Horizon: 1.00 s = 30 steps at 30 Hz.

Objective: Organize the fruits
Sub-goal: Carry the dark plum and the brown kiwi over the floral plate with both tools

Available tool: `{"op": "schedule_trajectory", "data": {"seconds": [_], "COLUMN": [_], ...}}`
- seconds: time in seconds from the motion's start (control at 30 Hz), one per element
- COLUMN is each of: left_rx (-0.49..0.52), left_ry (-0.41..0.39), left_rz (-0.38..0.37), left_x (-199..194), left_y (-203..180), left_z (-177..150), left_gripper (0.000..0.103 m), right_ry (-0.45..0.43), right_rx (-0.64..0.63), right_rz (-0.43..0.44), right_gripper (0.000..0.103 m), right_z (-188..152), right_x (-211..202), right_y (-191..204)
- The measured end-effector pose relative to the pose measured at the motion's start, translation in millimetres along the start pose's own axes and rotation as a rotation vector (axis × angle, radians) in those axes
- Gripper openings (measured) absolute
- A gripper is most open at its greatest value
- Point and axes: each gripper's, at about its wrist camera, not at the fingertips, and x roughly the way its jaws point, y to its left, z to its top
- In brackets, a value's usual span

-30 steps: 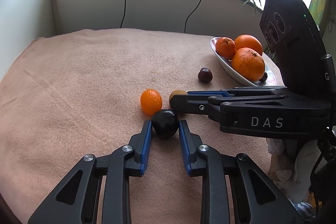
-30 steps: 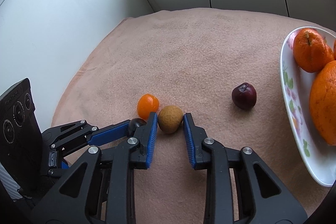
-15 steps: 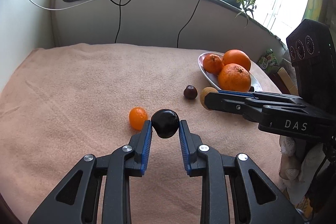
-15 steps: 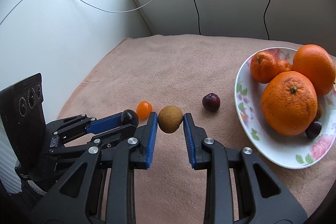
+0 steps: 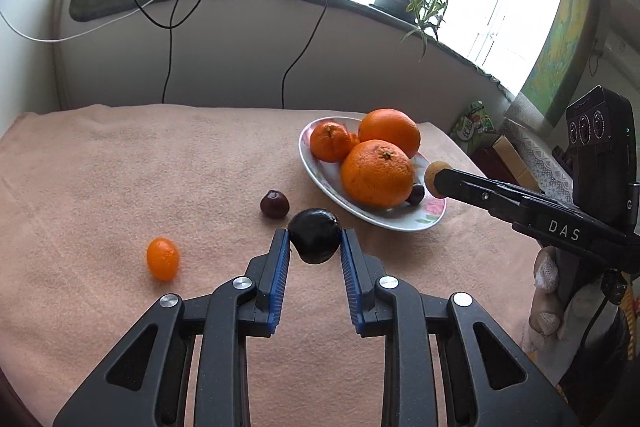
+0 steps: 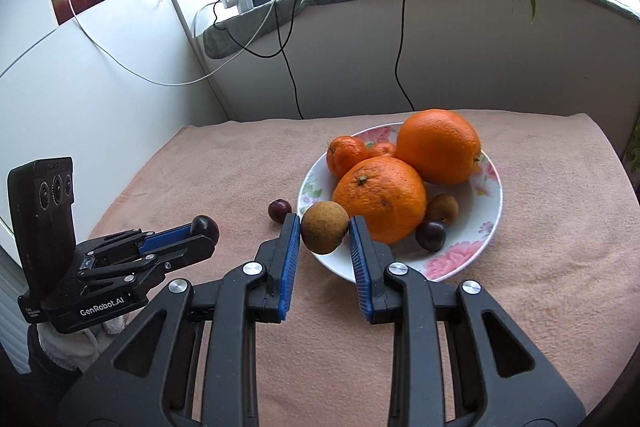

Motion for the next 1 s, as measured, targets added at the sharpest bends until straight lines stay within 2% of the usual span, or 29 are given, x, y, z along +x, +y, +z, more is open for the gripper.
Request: {"op": "schedule_trajectory", "data": {"seconds": [0.47,1.0], "left_rx": [0.068,0.136], "left_ry": [0.014,0.048], "left_rz": [-0.087,-0.101], "left_x": [31,62], "left_y": [-57,-97], "left_z": [15,23], "left_gripper": [0.024,0.024], "right_ry": [-0.029,-0.022], "right_rx": [0.055,0.058], "right_rz": [-0.094,-0.096], "right_gripper": [0.027,0.027], "right_z": [-2,0], "right_x": [-12,-1], "right_y": [-56,-75]}}
